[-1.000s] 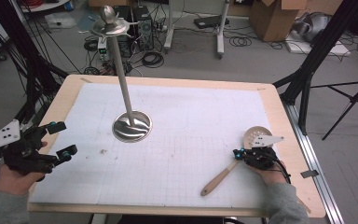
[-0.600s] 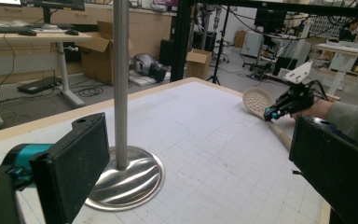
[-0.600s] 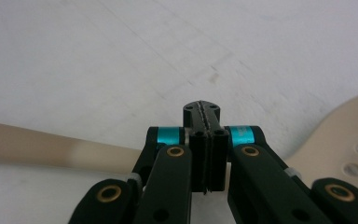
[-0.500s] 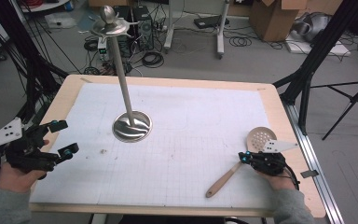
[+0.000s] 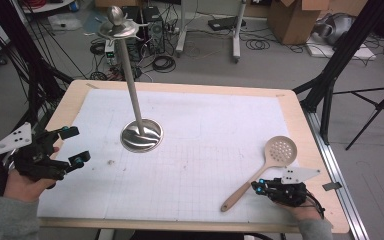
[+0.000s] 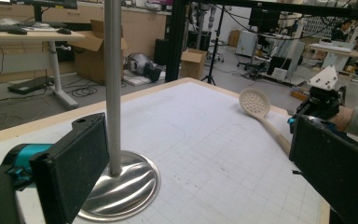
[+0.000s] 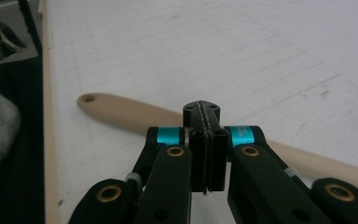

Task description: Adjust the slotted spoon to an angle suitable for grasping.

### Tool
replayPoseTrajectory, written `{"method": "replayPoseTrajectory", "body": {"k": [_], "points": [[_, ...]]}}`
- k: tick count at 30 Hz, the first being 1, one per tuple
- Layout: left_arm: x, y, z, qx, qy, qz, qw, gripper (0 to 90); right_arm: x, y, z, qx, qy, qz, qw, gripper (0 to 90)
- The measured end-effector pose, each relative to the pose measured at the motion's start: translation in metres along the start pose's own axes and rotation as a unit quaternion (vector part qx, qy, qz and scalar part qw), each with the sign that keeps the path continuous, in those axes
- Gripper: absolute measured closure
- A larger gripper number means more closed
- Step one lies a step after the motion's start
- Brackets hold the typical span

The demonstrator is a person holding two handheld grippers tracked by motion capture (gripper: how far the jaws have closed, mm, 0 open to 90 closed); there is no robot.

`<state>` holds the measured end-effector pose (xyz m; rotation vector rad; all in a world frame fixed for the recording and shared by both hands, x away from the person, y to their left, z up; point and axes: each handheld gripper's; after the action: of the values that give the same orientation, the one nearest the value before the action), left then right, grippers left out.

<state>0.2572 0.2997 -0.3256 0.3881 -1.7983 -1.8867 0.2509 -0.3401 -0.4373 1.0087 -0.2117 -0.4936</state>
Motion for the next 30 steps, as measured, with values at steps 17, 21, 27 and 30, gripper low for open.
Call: {"method": "replayPoseTrajectory", "body": {"k": [17,21,27,30], "points": [[0.000,-0.001,-0.001,-0.003,-0.001,0.002,1.0000,5.3,-0.012,0.004,-0.027,-0.059,0.027,0.034,0.9973,90.0],[0.001,-0.001,0.000,-0.003,0.000,0.001,1.0000,5.3,-0.012,0.008,-0.032,-0.061,0.020,0.030,0.9975,90.0],[0.003,-0.001,0.002,-0.004,0.002,0.001,1.0000,5.3,-0.011,0.016,-0.045,-0.061,-0.001,0.026,0.9978,90.0],[0.003,-0.002,0.004,-0.007,0.003,0.001,1.0000,5.3,-0.010,0.019,-0.051,-0.061,-0.007,0.022,0.9978,90.0]]}}
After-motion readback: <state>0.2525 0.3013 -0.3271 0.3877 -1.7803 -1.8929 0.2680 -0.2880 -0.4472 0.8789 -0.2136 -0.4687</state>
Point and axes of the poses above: each handheld gripper's, and its own axes: z roughly backward along the jaws, y roughly out of its top, x roughly to its right, and after that the axes turned 3 degrees about -y, right-handed
